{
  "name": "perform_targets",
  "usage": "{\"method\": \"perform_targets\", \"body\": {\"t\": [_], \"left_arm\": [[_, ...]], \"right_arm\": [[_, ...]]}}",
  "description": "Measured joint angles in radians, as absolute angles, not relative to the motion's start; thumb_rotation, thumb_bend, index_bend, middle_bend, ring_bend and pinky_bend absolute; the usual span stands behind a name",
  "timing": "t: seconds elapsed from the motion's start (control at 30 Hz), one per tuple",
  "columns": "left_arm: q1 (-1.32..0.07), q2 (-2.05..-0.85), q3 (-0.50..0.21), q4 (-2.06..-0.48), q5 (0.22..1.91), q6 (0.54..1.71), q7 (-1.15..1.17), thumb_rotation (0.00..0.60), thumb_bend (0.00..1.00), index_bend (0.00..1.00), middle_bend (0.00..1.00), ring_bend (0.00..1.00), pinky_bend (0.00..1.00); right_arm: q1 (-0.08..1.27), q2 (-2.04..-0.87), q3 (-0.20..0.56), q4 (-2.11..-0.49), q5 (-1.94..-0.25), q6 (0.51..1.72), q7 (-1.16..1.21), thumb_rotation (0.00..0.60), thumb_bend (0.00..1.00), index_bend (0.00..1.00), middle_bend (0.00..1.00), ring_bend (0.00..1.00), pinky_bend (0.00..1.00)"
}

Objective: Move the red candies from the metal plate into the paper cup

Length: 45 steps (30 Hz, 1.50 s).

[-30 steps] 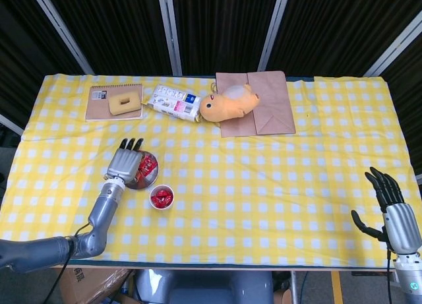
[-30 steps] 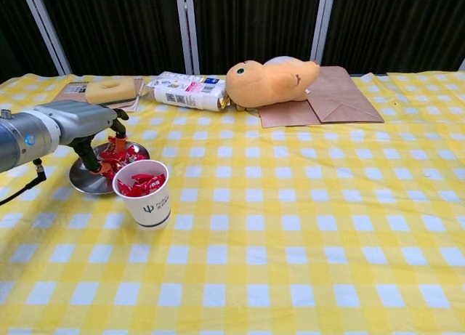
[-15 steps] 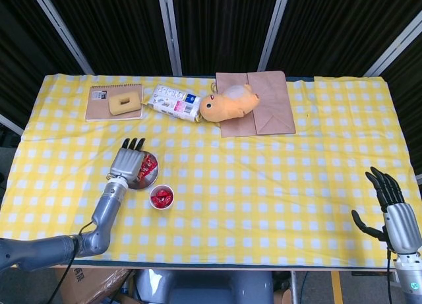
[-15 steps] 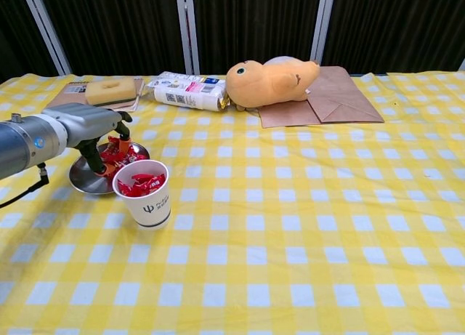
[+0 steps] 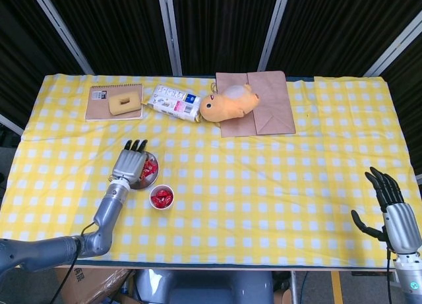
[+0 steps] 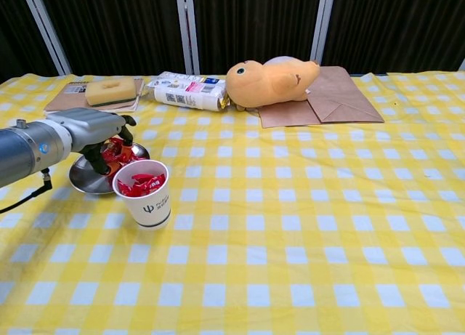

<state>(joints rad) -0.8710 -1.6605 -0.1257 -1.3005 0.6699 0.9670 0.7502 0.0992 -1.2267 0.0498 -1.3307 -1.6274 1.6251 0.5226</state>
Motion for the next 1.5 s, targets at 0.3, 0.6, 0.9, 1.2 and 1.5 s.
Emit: {"method": "perform_targets", "body": {"t": [0.3, 0.6, 0.9, 1.2, 1.5], "left_arm": [[-0.856, -1.644, -0.125, -1.325, 0.709, 0.990, 0.728, 0.600, 0.53, 0.49, 0.01, 0.00, 0.00], [-0.832, -1.579, -0.145, -1.416, 0.752, 1.030, 0.681, 0.600, 0.53, 0.49, 0.01, 0.00, 0.00], [-0.808, -1.497, -0.165, -1.593, 0.835, 1.071, 0.623, 0.600, 0.53, 0.49, 0.01, 0.00, 0.00], [-0.799, -1.461, -0.141, -1.754, 0.957, 1.087, 0.604, 0.600, 0.51, 0.49, 0.01, 0.00, 0.00], [-0.809, -1.453, -0.105, -1.797, 0.952, 1.062, 0.642, 0.600, 0.49, 0.48, 0.01, 0.00, 0.00]], "right_arm": [[0.099, -1.226, 0.050, -1.330, -1.628, 1.628, 0.527, 0.600, 0.42, 0.00, 0.00, 0.00, 0.00], [0.099, -1.228, 0.050, -1.329, -1.630, 1.630, 0.525, 0.600, 0.42, 0.00, 0.00, 0.00, 0.00], [0.099, -1.231, 0.051, -1.328, -1.629, 1.630, 0.519, 0.600, 0.42, 0.00, 0.00, 0.00, 0.00], [0.085, -1.213, 0.045, -1.341, -1.633, 1.648, 0.521, 0.600, 0.42, 0.00, 0.00, 0.00, 0.00], [0.085, -1.209, 0.046, -1.346, -1.632, 1.646, 0.527, 0.600, 0.42, 0.00, 0.00, 0.00, 0.00]]}}
